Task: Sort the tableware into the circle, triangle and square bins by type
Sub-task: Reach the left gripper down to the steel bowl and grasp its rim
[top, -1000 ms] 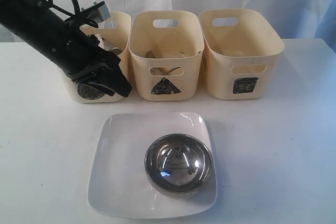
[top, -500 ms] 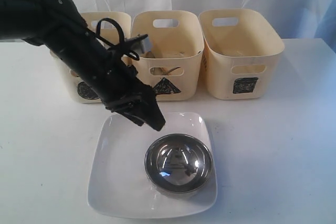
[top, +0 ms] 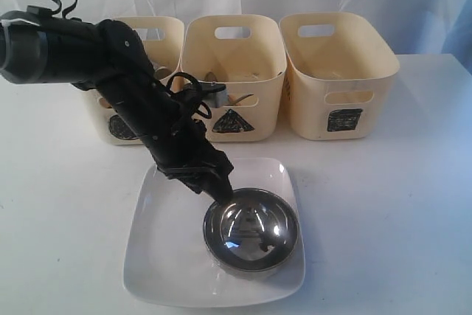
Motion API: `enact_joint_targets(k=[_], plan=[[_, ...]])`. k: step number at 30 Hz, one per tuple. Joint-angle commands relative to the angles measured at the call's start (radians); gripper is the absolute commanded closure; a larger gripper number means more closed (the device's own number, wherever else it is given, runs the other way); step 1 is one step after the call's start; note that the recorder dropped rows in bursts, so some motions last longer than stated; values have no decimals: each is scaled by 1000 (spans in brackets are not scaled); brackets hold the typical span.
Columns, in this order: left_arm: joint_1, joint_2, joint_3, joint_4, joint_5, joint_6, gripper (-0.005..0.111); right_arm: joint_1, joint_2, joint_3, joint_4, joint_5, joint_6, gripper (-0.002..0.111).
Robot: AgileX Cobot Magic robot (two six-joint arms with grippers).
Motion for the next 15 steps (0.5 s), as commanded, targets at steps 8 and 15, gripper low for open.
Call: enact_joint_targets(k=[8,15], plan=[[-53,71,-5,-3,87,-15,51,-6,-6,5,-11,-6,2,108],[-55,75,-5,-13,87,-19,107,-6,-6,5,-11,-6,2,108]])
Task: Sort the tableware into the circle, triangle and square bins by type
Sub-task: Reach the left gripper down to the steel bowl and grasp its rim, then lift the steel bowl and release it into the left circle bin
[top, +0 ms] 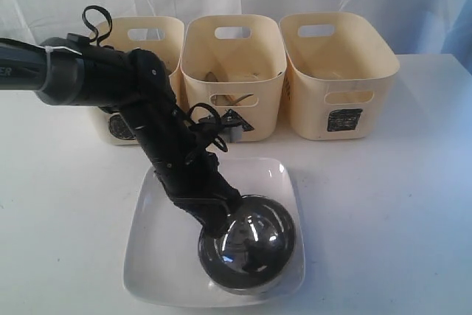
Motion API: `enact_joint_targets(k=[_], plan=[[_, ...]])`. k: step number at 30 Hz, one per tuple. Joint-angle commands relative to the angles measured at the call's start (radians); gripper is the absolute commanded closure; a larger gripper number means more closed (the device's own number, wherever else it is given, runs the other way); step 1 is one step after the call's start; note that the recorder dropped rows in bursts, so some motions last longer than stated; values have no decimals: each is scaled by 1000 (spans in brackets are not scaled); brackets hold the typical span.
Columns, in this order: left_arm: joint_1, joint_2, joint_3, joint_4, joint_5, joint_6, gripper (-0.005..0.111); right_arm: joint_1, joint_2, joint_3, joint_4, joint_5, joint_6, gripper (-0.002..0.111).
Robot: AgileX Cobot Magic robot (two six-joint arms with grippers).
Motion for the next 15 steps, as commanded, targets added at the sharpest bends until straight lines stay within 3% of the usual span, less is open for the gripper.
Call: enact_joint_targets(k=[1,8,15], plan=[[-4,-5,-5,-16,20,-3,107,-6,-6,5,-11,-6,2,108],[-2,-60,-6,-6,-26,26,107,-6,-6,5,-11,-6,2,108],[41,-215,-6,62,-236,26,107,-6,-6,5,-11,-6,2,108]])
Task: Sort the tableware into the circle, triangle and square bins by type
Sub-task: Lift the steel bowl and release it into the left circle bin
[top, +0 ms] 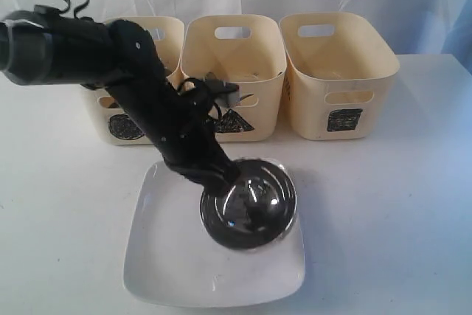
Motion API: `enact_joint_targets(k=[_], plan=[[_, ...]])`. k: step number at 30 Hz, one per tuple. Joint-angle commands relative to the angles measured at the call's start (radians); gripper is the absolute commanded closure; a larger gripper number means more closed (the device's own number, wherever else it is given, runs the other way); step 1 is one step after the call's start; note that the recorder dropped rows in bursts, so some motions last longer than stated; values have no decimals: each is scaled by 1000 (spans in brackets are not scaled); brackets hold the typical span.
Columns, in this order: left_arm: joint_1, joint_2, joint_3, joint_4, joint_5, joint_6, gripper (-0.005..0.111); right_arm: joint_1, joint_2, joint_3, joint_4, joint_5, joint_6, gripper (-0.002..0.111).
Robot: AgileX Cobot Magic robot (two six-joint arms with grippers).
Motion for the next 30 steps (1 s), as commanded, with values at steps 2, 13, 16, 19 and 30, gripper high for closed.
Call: enact_joint_targets(k=[2,13,16,19,30], plan=[[59,-141,-6,22,-189,2,107,-6,-6,5,-11,-6,2,108],[275,-242,-6,55,-662,-6,107,-6,-6,5,-11,-6,2,108],[329,-217,-6,51,-733,-8,107,-6,-6,5,-11,-6,2,108],[373,-187,-6,43,-775,-41,107,-6,-6,5,-11,-6,2,108],[456,10,-44,5,-921,-295,107,-6,-6,5,-11,-6,2,108]])
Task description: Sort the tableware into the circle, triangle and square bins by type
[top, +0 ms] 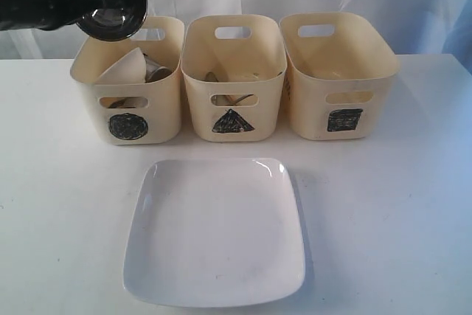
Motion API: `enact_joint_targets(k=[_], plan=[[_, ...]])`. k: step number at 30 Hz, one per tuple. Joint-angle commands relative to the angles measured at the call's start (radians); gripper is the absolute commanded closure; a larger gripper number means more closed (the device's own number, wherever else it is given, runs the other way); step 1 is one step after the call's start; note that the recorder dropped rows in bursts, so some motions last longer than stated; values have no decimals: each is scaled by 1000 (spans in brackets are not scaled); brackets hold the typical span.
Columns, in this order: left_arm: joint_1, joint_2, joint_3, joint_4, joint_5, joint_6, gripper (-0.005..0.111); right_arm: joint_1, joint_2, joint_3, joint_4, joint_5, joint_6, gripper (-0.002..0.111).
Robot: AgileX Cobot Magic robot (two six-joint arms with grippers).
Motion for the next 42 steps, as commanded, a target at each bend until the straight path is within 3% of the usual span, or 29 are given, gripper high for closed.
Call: enact_joint_targets(k=[1,8,11,16,19,25,27,31,35,42], plan=[[16,87,-52,-24,-22,-65,107,-6,-6,5,-11,-6,2,108],[16,162,-120,-24,44,-67,104,-6,-6,5,-11,-6,2,108],[16,171,-151,-24,109,-67,92,-6,-6,5,-11,-6,2,108],[16,171,-187,-24,192,-86,61,-6,-6,5,-11,-6,2,108],[16,171,-210,-24,270,-88,54,-6,-6,5,-11,-6,2,108],[16,114,-233,-24,416,-91,59,-6,-6,5,-11,-6,2,108],[16,72,-231,-23,437,-83,69,-6,-6,5,-11,-6,2,108],[16,-8,-231,-10,468,-25,105,-6,-6,5,-11,-6,2,108],[16,-77,-231,-8,523,-11,107,-6,-6,5,-11,-6,2,108],[16,-171,-214,11,747,34,107,-6,-6,5,-11,-6,2,108]])
